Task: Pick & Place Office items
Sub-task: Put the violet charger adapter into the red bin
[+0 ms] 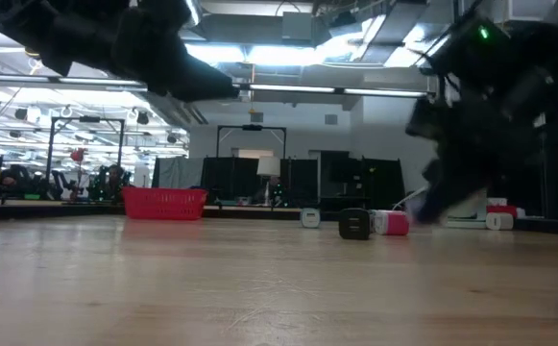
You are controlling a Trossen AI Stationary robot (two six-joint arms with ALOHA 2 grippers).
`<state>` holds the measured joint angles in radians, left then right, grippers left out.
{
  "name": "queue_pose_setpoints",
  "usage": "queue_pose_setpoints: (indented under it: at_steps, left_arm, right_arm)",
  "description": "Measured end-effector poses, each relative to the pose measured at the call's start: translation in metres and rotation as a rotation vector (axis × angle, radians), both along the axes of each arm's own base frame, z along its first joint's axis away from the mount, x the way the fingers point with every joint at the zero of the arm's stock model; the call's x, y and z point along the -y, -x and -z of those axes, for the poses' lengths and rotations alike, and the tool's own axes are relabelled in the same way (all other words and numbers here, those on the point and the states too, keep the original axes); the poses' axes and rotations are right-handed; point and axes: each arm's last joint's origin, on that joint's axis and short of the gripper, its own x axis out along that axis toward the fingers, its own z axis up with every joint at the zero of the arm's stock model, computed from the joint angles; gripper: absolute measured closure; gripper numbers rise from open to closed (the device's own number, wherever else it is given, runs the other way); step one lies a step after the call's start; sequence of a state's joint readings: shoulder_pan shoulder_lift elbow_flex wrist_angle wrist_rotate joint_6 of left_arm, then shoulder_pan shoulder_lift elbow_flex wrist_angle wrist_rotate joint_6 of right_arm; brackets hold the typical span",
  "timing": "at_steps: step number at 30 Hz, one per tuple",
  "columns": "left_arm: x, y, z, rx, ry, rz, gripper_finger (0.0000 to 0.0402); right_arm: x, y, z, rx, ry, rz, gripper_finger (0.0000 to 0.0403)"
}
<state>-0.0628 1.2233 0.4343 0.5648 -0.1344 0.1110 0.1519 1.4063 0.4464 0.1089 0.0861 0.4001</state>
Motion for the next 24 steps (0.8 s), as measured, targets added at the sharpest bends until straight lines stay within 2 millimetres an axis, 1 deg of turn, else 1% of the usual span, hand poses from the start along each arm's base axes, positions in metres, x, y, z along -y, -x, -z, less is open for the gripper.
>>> queue_pose_setpoints:
  at_steps: [3, 7, 11, 13, 14, 16, 18, 24]
  left_arm:
    - [0.000, 0.006, -0.011, 0.040, -0.021, 0.002, 0.0188]
    - [-0.001, 0.017, -0.022, 0.056, -0.037, -0.001, 0.0188]
    - [-0.003, 0.031, -0.033, 0.060, -0.063, -0.033, 0.0188]
    - [-0.004, 0.039, -0.039, 0.064, -0.077, -0.043, 0.0188]
    - [-0.005, 0.044, -0.042, 0.069, -0.081, -0.048, 0.0188]
    - [-0.005, 0.053, -0.047, 0.077, -0.078, -0.052, 0.0188]
    - [-0.006, 0.061, -0.050, 0.076, -0.067, -0.054, 0.0188]
    - [-0.007, 0.086, -0.058, 0.078, -0.043, -0.073, 0.0188]
  right_arm:
    - [-0.005, -0.019, -0.023, 0.088, 0.015, -0.029, 0.0267]
    - [-0.004, -0.047, -0.063, 0.240, 0.098, -0.041, 0.0267]
    - [0.010, -0.069, -0.104, 0.434, 0.190, 0.013, 0.0267]
    - [0.021, -0.078, -0.118, 0.518, 0.218, 0.039, 0.0267]
    - [0.028, -0.083, -0.122, 0.540, 0.230, 0.045, 0.0267]
    - [0.043, -0.094, -0.124, 0.538, 0.248, 0.060, 0.0268]
    - [0.059, -0.106, -0.118, 0.509, 0.259, 0.065, 0.0268]
    - [0.110, -0.158, -0.097, 0.506, 0.216, 0.032, 0.0268]
